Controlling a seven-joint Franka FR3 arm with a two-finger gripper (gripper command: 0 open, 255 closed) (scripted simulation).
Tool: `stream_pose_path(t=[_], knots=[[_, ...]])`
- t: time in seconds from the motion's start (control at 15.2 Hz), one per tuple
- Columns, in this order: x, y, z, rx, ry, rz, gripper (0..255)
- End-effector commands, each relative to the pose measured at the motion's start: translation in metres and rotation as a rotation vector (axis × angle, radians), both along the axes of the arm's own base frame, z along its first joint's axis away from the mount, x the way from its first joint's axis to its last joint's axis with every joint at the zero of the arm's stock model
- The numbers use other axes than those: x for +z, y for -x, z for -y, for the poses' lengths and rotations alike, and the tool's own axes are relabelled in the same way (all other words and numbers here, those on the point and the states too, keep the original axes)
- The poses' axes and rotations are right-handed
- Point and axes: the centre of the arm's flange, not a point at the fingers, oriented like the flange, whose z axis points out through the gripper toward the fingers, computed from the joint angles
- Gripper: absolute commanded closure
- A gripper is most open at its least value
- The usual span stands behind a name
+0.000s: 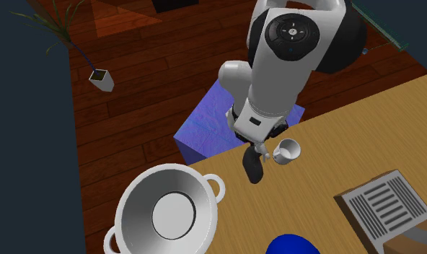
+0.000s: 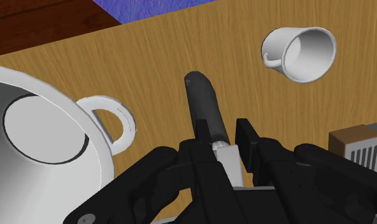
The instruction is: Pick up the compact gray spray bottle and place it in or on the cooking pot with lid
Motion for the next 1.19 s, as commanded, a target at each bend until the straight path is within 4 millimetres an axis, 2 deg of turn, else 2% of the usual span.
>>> stream_pose_path(t=[0.0, 1.12], knots=[[0.011, 0.000, 0.000, 0.000, 0.000, 0.000, 255], [0.101, 0.000, 0.000, 0.000, 0.000, 0.000, 255]])
